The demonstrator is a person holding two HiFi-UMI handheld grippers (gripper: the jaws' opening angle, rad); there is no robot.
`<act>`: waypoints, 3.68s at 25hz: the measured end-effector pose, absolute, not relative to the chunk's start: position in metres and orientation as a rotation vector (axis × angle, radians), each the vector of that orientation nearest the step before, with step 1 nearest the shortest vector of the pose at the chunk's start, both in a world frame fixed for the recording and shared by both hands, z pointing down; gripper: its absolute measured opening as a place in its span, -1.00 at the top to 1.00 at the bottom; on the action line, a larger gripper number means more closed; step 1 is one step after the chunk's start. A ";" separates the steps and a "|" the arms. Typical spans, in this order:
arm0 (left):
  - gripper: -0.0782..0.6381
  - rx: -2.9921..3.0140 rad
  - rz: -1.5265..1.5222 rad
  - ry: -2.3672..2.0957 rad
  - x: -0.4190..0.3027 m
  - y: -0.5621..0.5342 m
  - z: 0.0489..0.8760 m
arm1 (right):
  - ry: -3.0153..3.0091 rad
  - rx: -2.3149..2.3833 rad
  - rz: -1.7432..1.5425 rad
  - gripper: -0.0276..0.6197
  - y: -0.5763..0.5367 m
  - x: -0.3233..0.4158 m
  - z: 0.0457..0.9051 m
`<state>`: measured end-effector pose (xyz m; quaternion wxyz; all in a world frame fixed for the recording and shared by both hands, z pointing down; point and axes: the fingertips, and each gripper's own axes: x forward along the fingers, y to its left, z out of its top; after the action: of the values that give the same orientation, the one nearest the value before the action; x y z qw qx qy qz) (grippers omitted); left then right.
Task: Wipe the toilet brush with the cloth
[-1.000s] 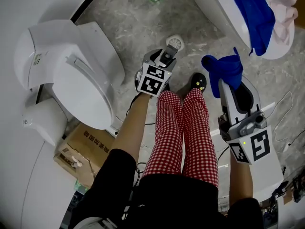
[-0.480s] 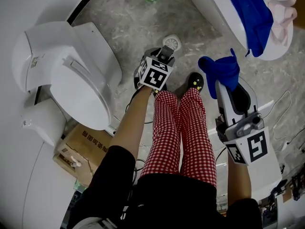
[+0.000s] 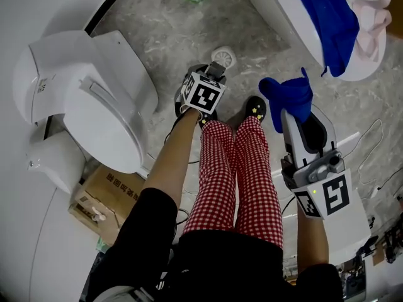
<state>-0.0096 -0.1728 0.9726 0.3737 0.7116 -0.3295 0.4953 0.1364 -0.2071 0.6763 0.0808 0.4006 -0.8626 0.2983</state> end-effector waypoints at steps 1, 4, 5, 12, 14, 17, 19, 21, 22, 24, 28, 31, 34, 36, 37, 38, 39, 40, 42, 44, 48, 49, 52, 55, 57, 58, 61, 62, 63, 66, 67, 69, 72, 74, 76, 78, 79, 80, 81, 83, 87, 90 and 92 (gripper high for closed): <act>0.10 1.818 1.274 -0.845 -0.010 -0.173 0.975 | -2.577 1.200 0.894 0.71 -0.208 0.137 0.676; 0.10 1.828 1.296 -0.848 -0.009 -0.177 0.979 | -2.574 1.197 0.884 0.71 -0.210 0.139 0.675; 0.10 1.830 1.301 -0.847 -0.008 -0.177 0.980 | -2.573 1.197 0.883 0.71 -0.210 0.140 0.675; 0.10 1.813 1.306 -0.847 -0.004 -0.177 0.988 | -2.568 1.235 0.896 0.71 -0.215 0.149 0.676; 0.10 1.804 1.320 -0.839 -0.006 -0.175 0.991 | -2.574 1.245 0.918 0.71 -0.215 0.150 0.676; 0.10 1.786 1.321 -0.835 -0.008 -0.174 0.995 | -2.582 1.248 0.933 0.71 -0.214 0.150 0.677; 0.10 1.783 1.322 -0.834 -0.007 -0.174 0.997 | -2.582 1.248 0.931 0.71 -0.213 0.152 0.677; 0.10 1.783 1.325 -0.829 -0.006 -0.174 0.999 | -2.580 1.255 0.934 0.71 -0.212 0.153 0.677; 0.10 1.783 1.326 -0.825 -0.006 -0.174 1.000 | -2.579 1.258 0.936 0.71 -0.212 0.155 0.678; 0.10 1.782 1.327 -0.814 -0.004 -0.175 1.000 | -2.574 1.262 0.939 0.71 -0.211 0.158 0.680; 0.10 1.779 1.327 -0.772 0.001 -0.173 1.001 | -2.561 1.270 0.943 0.71 -0.209 0.163 0.683; 0.10 1.777 1.327 -0.789 -0.002 -0.173 1.004 | -2.559 1.279 0.945 0.71 -0.209 0.167 0.684; 0.10 1.771 1.347 -0.797 -0.002 -0.172 1.003 | -2.555 1.286 0.950 0.71 -0.208 0.171 0.686; 0.13 1.751 1.379 -0.799 -0.004 -0.170 1.003 | -2.556 1.285 0.952 0.71 -0.208 0.171 0.686; 0.18 1.739 1.395 -0.800 -0.006 -0.169 1.003 | -2.558 1.285 0.952 0.71 -0.208 0.170 0.685; 0.19 1.733 1.406 -0.802 -0.007 -0.168 1.003 | -2.560 1.285 0.951 0.71 -0.207 0.170 0.684; 0.21 1.731 1.411 -0.805 -0.008 -0.167 1.003 | -2.561 1.286 0.949 0.71 -0.207 0.170 0.683; 0.22 1.731 1.416 -0.807 -0.008 -0.167 1.003 | -2.562 1.287 0.947 0.71 -0.207 0.171 0.683; 0.22 1.728 1.429 -0.805 -0.009 -0.165 1.003 | -2.562 1.291 0.943 0.71 -0.206 0.172 0.682; 0.24 1.721 1.449 -0.798 -0.009 -0.164 1.003 | -2.558 1.295 0.943 0.71 -0.205 0.174 0.682; 0.24 1.713 1.453 -0.791 -0.006 -0.162 1.005 | -2.548 1.302 0.943 0.71 -0.201 0.178 0.684; 0.24 1.710 1.448 -0.795 -0.006 -0.162 1.005 | -2.547 1.306 0.945 0.71 -0.200 0.179 0.684; 0.24 1.692 1.434 -0.803 -0.007 -0.162 1.005 | -2.541 1.306 0.950 0.71 -0.197 0.180 0.686; 0.24 1.691 1.439 -0.804 -0.006 -0.163 1.005 | -2.537 1.302 0.952 0.71 -0.196 0.181 0.688; 0.25 1.692 1.446 -0.807 -0.007 -0.162 1.005 | -2.540 1.303 0.947 0.71 -0.196 0.181 0.686; 0.25 1.685 1.441 -0.817 -0.009 -0.162 1.004 | -2.542 1.302 0.943 0.71 -0.196 0.181 0.685; 0.27 1.668 1.423 -0.861 -0.011 -0.162 1.003 | -2.543 1.305 0.929 0.71 -0.198 0.182 0.683; 0.28 1.672 1.429 -0.870 -0.011 -0.163 1.003 | -2.541 1.307 0.925 0.71 -0.199 0.183 0.683; 0.28 1.676 1.438 -0.874 -0.011 -0.163 1.002 | -2.540 1.308 0.923 0.71 -0.199 0.183 0.682; 0.29 1.668 1.443 -0.890 -0.012 -0.164 1.001 | -2.540 1.303 0.921 0.71 -0.199 0.182 0.682; 0.29 1.662 1.439 -0.898 -0.013 -0.164 1.000 | -2.539 1.301 0.921 0.71 -0.199 0.181 0.682; 0.29 1.656 1.426 -0.909 -0.014 -0.164 0.998 | -2.540 1.297 0.920 0.71 -0.198 0.180 0.682; 0.29 1.658 1.406 -0.915 -0.017 -0.164 0.994 | -2.541 1.290 0.917 0.71 -0.198 0.177 0.682; 0.29 1.656 1.388 -0.921 -0.019 -0.164 0.992 | -2.545 1.284 0.918 0.71 -0.198 0.173 0.682; 0.29 1.653 1.372 -0.928 -0.022 -0.164 0.989 | -2.552 1.278 0.922 0.71 -0.197 0.170 0.680; 0.29 1.650 1.357 -0.935 -0.025 -0.163 0.986 | -2.557 1.269 0.923 0.71 -0.195 0.166 0.679; 0.29 1.651 1.350 -0.938 -0.026 -0.162 0.984 | -2.558 1.264 0.922 0.71 -0.195 0.164 0.678; 0.29 1.653 1.341 -0.942 -0.027 -0.162 0.982 | -2.559 1.260 0.922 0.71 -0.194 0.162 0.678; 0.29 1.652 1.330 -0.948 -0.028 -0.162 0.981 | -2.561 1.257 0.921 0.71 -0.193 0.160 0.677; 0.29 1.647 1.308 -0.960 -0.030 -0.161 0.978 | -2.566 1.253 0.918 0.71 -0.193 0.156 0.676; 0.30 1.645 1.287 -0.971 -0.035 -0.159 0.974 | -2.577 1.251 0.917 0.71 -0.191 0.149 0.673; 0.30 1.658 1.286 -0.974 -0.035 -0.158 0.969 | -2.580 1.245 0.916 0.71 -0.189 0.146 0.671; 0.30 1.665 1.287 -0.972 -0.036 -0.156 0.966 | -2.581 1.241 0.916 0.71 -0.187 0.144 0.670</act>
<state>-0.0360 -0.1560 0.9657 0.4003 0.6581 -0.3842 0.5090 0.1437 -0.1875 0.6701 0.0673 0.4118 -0.8565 0.3038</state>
